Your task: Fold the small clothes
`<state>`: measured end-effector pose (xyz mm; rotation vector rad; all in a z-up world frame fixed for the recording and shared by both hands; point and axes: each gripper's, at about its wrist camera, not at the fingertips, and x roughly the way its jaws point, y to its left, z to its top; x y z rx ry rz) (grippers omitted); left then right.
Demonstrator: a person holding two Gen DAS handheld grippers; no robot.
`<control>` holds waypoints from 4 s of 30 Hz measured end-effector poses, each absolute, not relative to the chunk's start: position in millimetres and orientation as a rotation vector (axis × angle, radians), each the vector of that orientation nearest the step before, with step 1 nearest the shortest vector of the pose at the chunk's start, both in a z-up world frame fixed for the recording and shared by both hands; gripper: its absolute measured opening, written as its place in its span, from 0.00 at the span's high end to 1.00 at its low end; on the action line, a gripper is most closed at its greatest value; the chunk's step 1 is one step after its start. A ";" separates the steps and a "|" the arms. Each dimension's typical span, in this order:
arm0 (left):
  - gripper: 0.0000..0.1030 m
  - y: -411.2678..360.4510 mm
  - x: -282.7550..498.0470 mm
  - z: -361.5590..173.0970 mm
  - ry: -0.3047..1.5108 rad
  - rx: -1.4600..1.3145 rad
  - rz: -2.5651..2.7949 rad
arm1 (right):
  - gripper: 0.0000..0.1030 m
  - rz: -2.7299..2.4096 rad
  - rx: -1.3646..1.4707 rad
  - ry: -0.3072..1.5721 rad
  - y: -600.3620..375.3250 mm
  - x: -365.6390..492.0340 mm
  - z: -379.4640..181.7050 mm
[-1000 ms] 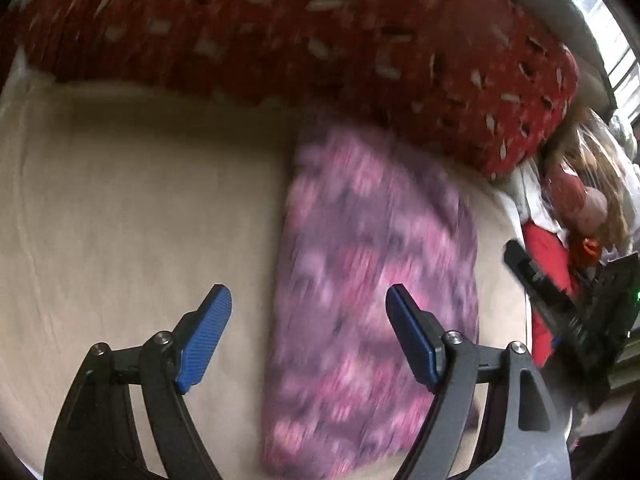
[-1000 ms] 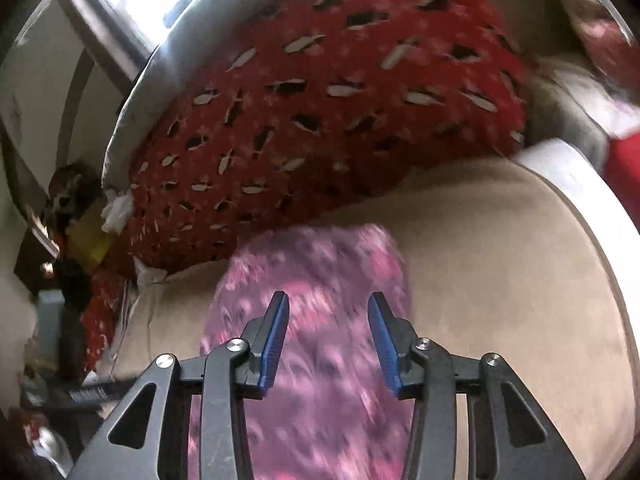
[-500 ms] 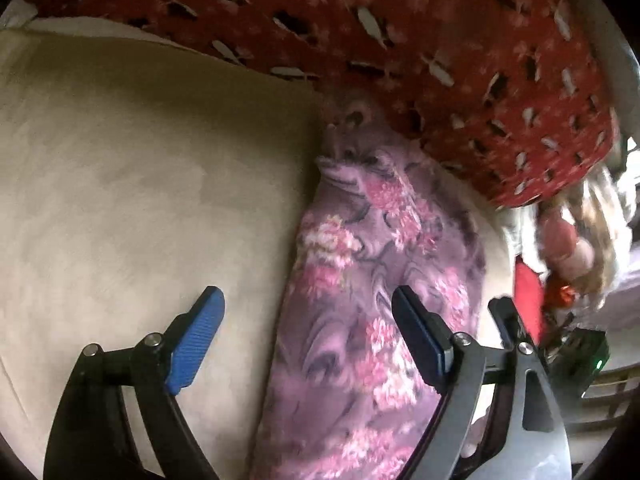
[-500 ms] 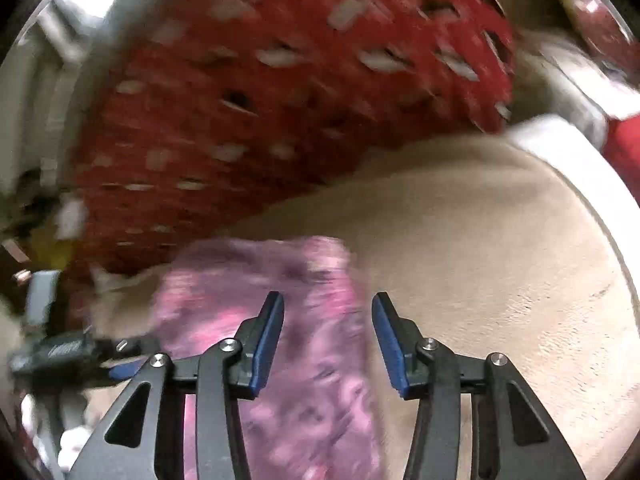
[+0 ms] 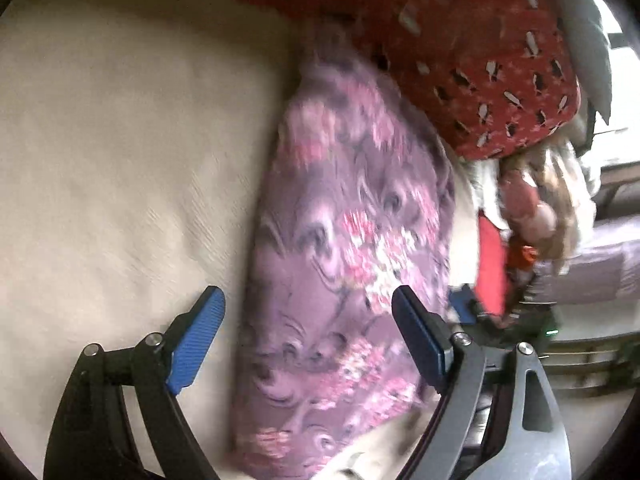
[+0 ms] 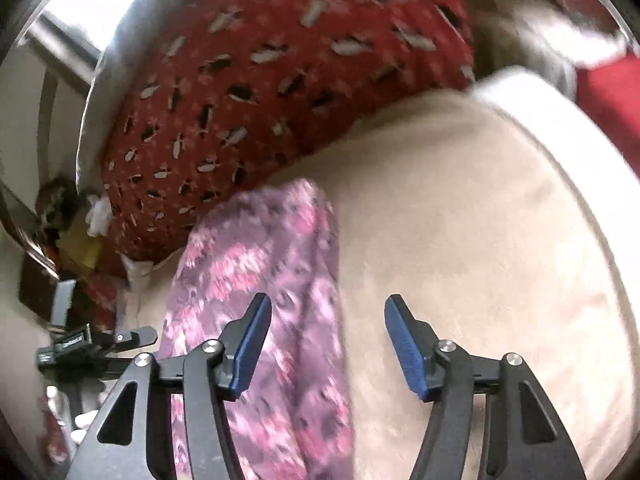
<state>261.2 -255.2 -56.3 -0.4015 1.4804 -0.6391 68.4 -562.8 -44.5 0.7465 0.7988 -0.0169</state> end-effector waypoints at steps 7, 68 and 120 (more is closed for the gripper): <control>0.13 -258.8 256.0 -55.5 1.492 -0.445 -0.636 | 0.32 0.208 0.775 0.797 -528.2 85.4 -59.7; 0.33 -137.3 229.2 -37.5 1.241 -0.073 -0.357 | 0.75 0.114 0.516 0.794 -352.5 88.3 -8.7; 0.14 -89.9 84.2 -59.1 1.274 0.028 -0.305 | 0.56 0.028 0.238 1.089 -324.7 -64.3 -35.7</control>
